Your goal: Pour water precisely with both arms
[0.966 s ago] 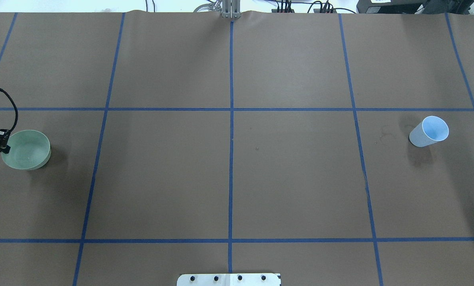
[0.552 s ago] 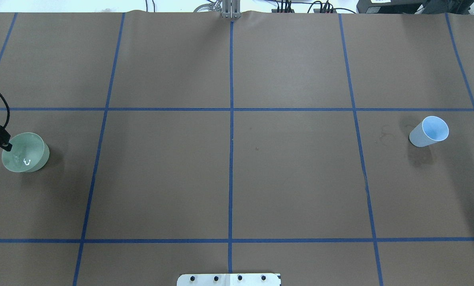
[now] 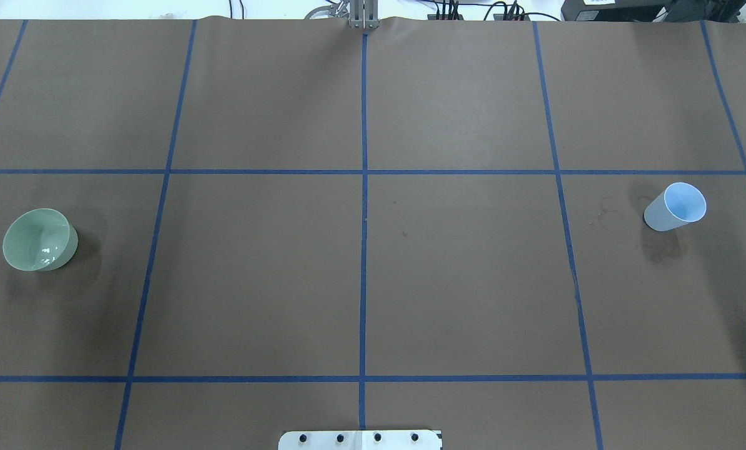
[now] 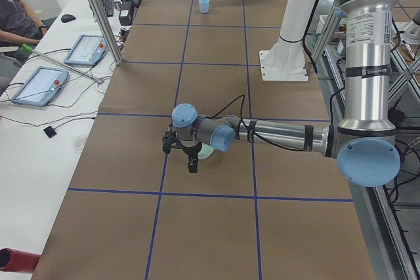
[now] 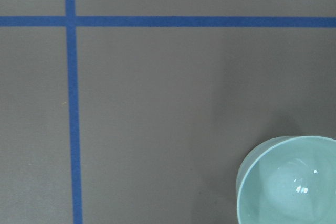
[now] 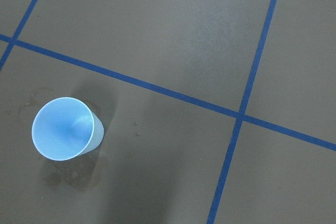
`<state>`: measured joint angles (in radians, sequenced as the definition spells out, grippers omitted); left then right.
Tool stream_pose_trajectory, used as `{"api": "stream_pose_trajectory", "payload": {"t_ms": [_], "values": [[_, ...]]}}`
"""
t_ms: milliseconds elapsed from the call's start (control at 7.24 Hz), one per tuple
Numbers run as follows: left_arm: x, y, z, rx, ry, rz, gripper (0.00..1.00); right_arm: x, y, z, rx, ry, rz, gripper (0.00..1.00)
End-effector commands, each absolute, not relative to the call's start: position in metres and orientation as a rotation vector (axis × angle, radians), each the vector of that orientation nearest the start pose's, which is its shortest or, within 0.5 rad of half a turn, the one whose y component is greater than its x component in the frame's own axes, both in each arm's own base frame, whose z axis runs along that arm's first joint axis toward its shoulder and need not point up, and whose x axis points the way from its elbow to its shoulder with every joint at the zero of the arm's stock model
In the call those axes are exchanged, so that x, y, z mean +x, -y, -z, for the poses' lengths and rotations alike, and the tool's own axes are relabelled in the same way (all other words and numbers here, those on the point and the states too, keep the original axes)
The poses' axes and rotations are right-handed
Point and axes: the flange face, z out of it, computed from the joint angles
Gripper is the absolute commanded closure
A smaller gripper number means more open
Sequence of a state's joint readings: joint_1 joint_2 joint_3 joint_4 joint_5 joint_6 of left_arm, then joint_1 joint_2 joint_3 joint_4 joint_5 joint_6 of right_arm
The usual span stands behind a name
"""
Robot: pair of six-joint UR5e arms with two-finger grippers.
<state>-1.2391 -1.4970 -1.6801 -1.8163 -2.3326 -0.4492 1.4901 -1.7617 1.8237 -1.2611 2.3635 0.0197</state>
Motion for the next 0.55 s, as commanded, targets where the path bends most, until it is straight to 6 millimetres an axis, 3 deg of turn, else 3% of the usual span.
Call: {"api": "stream_pose_trajectory", "payload": {"t_ms": [0,138,276,414], "values": [[0.047,0.473,-0.608,-0.034,-0.906,0.080,0.00,0.014,0.454,-0.576,0.221,0.795,0.205,0.00],[0.036,0.475,-0.606,0.007,-0.913,0.041,0.00,0.008,0.457,-0.580,0.191,0.783,0.218,0.00],[0.022,0.476,-0.620,0.049,-0.884,-0.036,0.00,0.001,0.458,-0.585,0.196,0.735,0.262,0.00],[0.015,0.477,-0.621,0.058,-0.860,-0.037,0.00,-0.004,0.457,-0.587,0.192,0.715,0.282,0.00]]}}
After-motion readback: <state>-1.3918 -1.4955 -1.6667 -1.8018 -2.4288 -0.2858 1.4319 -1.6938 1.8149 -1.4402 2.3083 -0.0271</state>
